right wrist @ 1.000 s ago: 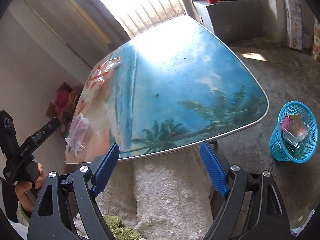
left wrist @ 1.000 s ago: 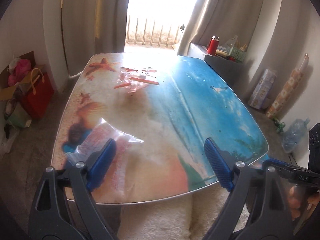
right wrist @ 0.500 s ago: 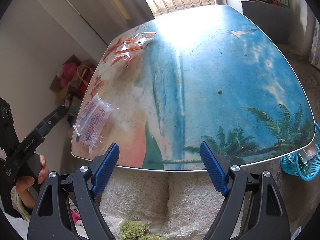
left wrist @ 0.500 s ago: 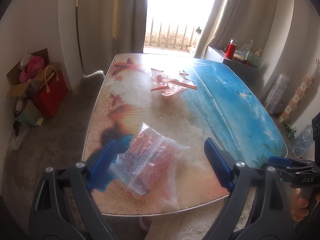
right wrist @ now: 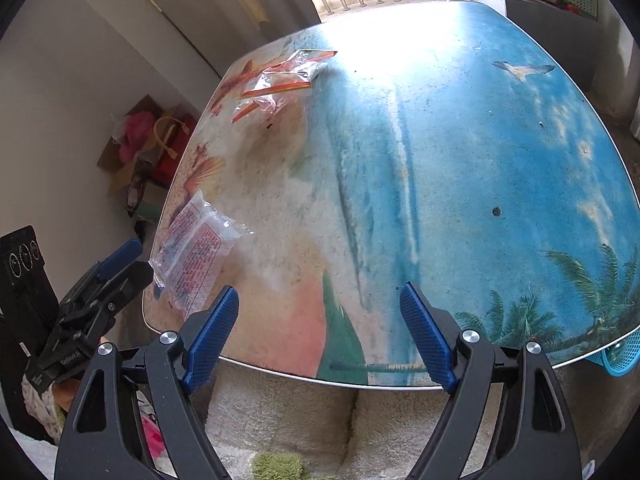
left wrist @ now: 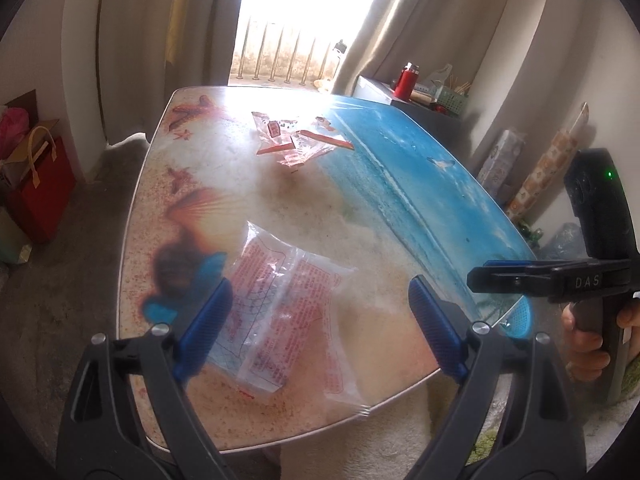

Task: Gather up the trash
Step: 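Grasp the clear printed plastic bag with the left gripper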

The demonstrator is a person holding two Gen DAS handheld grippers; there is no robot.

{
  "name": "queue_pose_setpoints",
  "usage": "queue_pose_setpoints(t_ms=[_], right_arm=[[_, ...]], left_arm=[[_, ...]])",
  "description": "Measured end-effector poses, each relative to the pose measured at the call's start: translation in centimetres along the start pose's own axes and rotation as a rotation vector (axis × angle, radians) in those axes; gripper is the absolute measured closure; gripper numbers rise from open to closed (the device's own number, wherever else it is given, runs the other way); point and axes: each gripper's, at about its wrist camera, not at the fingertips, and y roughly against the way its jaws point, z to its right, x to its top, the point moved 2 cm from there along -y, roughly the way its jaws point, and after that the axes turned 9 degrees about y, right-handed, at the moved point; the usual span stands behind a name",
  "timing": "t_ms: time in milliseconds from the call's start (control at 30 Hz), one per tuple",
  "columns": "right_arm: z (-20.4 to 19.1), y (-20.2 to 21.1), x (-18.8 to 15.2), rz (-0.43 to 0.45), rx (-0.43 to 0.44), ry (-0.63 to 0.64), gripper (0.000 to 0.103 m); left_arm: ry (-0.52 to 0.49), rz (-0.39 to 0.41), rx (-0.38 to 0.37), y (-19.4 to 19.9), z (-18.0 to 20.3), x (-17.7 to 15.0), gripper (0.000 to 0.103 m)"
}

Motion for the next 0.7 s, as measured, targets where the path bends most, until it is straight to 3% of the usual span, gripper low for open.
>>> queue_pose_setpoints(t_ms=[167, 433, 533, 700], right_arm=[[0.2, -0.9, 0.0, -0.015, 0.014, -0.033, 0.022], [1.7, -1.4, 0.3, -0.015, 0.033, -0.09, 0.022], [2.3, -1.4, 0.2, -0.02, 0.046, -0.107, 0.022], [3.3, -1.5, 0.1, -0.02, 0.064, -0.135, 0.022]], left_arm=[[-0.121, -0.041, 0.06, -1.8, 0.8, -1.1, 0.018], [-0.429, -0.063, 0.278, -5.4, 3.8, -4.7, 0.018], [-0.44, -0.054, 0.278, -5.4, 4.2, -4.6, 0.019], [-0.386, -0.058, 0.289, -5.4, 3.4, -3.3, 0.03]])
